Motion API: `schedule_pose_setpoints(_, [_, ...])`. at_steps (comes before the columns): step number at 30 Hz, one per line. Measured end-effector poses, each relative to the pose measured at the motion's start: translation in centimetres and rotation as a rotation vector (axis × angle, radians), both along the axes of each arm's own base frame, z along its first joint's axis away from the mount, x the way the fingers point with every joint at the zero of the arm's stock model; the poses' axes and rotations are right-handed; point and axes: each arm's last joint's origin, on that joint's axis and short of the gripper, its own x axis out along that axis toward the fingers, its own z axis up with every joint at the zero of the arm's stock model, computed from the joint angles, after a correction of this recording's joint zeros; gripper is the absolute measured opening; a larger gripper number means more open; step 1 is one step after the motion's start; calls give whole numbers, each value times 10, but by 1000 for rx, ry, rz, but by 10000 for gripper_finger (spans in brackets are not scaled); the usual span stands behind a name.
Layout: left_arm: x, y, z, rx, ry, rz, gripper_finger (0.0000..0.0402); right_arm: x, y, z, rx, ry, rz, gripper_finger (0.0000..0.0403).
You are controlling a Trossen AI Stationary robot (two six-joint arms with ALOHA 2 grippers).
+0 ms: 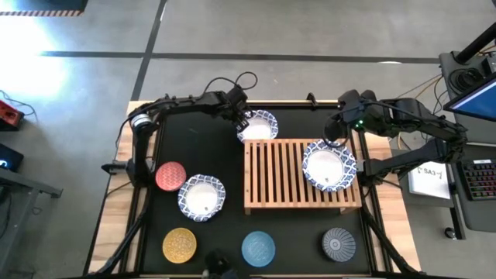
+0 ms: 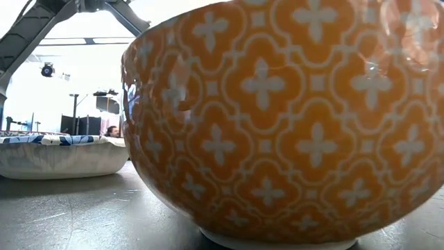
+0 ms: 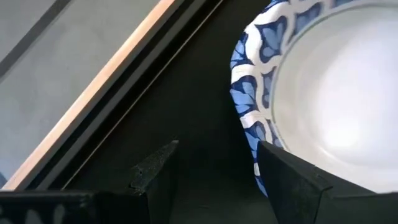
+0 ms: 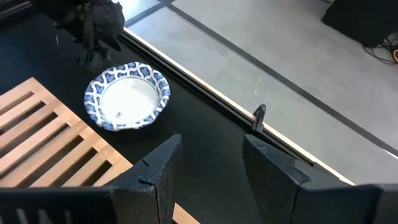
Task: Place and stack bowls onto a shelf
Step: Stack the top big white and blue bowl on top of the big white and blue bowl
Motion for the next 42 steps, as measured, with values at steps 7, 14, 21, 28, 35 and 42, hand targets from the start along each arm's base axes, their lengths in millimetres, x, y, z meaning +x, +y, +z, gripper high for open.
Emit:
schedule_pose_setpoints(7, [2, 0, -2, -35, -30, -22, 196, 4, 0, -2, -3, 20, 8, 162])
schedule_pose_setpoints(14, [1, 0, 1, -30, -32, -31, 196, 8, -1, -4, -7, 40, 16, 162])
schedule_pose_setpoints(21, [0, -1, 6, -39, -53, -65, 196, 12, -1, -3, -10, 22, 17, 160])
schedule_pose_setpoints(28, [1, -2, 12, -57, -98, -98, 196, 13, -1, -2, -12, 7, 18, 162])
schedule_pose_setpoints(35, [3, -2, 4, -80, -85, -116, 196, 13, -1, -2, -13, 10, 19, 162])
schedule_pose_setpoints(42, [6, 1, -6, -91, -87, -98, 196, 13, -1, -2, -12, 13, 20, 164])
